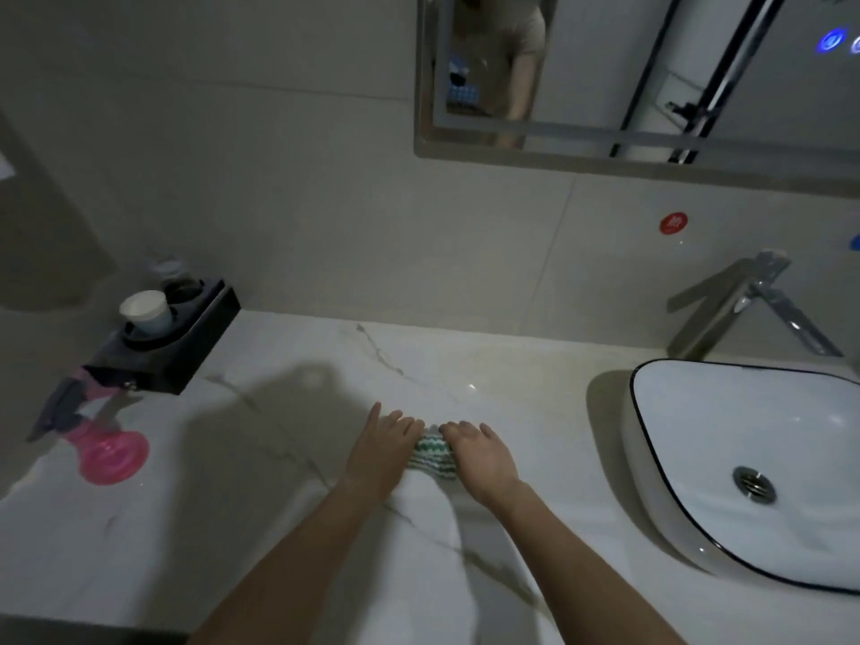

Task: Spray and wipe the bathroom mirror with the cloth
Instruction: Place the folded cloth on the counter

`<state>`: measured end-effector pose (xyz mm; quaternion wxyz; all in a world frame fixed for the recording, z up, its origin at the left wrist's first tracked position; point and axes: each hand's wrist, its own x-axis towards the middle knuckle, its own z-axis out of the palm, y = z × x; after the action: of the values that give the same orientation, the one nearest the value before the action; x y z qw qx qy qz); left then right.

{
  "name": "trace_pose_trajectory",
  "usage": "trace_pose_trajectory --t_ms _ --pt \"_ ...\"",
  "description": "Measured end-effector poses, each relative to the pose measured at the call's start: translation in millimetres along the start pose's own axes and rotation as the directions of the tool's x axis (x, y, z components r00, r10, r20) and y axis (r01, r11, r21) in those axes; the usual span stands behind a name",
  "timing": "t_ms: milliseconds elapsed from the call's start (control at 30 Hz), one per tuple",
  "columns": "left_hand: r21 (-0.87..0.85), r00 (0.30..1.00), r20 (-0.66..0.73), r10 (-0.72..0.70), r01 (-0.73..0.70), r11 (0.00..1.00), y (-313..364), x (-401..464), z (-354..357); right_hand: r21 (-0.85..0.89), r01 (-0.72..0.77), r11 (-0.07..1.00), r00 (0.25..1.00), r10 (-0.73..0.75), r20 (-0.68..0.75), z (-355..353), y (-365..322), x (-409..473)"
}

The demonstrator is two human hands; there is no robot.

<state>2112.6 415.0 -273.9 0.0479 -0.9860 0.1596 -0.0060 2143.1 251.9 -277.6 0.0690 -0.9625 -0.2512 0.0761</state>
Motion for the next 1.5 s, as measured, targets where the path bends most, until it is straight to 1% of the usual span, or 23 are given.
trace_pose_trajectory --t_ms 100,167,267,400,467,600,667,733,800,867,967,1033,1100,1167,1233,1300,1367,1433,1500 --pt "-0.020 0.999 -0.038 0.020 -0.021 1.000 -5 -6 15 0.032 -0.042 0.999 0.999 0.043 -0.021 12 -11 -9" --pt "-0.049 0.999 -0.015 0.030 -0.030 0.998 -10 -6 17 0.040 -0.054 0.998 0.997 0.056 -0.061 11 -16 -9" --pt "-0.008 0.985 -0.168 0.044 -0.046 0.999 -14 -2 8 0.039 -0.073 0.997 0.987 0.078 -0.141 7 -19 -3" --pt "-0.010 0.969 -0.247 -0.002 -0.001 1.000 -19 9 10 -0.001 -0.081 0.997 0.973 0.079 -0.217 8 -15 9" --pt "-0.022 0.970 -0.242 -0.011 0.006 1.000 -18 11 19 -0.026 -0.078 0.997 0.972 0.070 -0.224 14 -13 9" --pt "-0.004 0.973 -0.229 0.014 -0.016 1.000 -15 8 44 -0.062 -0.069 0.996 0.992 0.062 -0.109 33 -12 1" --pt "0.010 0.978 -0.206 0.026 -0.024 1.000 -16 8 51 -0.084 -0.069 0.994 0.994 0.061 -0.095 41 -12 -1" --pt "0.038 0.975 -0.217 0.052 -0.045 0.998 -15 9 54 -0.108 -0.069 0.992 0.988 0.053 -0.148 49 -11 -1" --pt "0.034 0.970 -0.237 0.060 -0.053 0.998 -13 10 50 -0.145 -0.103 0.984 0.963 0.062 -0.263 49 -11 1" --pt "0.005 0.980 -0.197 0.026 -0.026 1.000 -11 11 48 -0.144 -0.096 0.985 0.927 0.036 -0.374 54 -6 4" --pt "0.002 0.984 -0.173 0.032 -0.032 0.999 -6 0 64 -0.173 -0.032 0.984 0.925 -0.037 -0.379 66 -3 0" --pt "-0.016 0.993 -0.091 0.068 -0.070 0.997 5 -17 83 -0.179 -0.001 0.984 0.951 -0.055 -0.303 80 -2 -10" --pt "-0.041 0.994 0.042 0.099 -0.097 0.994 16 -33 100 -0.160 0.039 0.986 0.982 -0.067 -0.174 94 -4 -26" --pt "-0.046 0.987 0.138 0.083 -0.078 0.996 23 -43 106 -0.140 0.053 0.989 0.996 -0.063 -0.069 103 -5 -41" --pt "-0.085 0.985 0.167 0.032 -0.018 0.996 24 -48 103 -0.145 0.059 0.988 0.997 -0.065 -0.035 109 -3 -50" --pt "-0.191 0.971 0.240 0.013 0.034 0.981 21 -54 105 -0.124 0.025 0.992 1.000 -0.024 0.011 116 -2 -55" --pt "-0.176 0.935 0.353 0.021 0.045 0.983 22 -62 99 -0.134 0.010 0.991 1.000 -0.007 0.017 116 -3 -62" --pt "-0.146 0.915 0.404 0.009 0.054 0.988 25 -66 93 -0.109 -0.008 0.994 0.995 0.019 0.101 116 -5 -68" --pt "-0.143 0.902 0.431 -0.008 0.077 0.987 28 -71 91 -0.117 -0.033 0.993 0.987 0.051 0.153 116 -7 -74"
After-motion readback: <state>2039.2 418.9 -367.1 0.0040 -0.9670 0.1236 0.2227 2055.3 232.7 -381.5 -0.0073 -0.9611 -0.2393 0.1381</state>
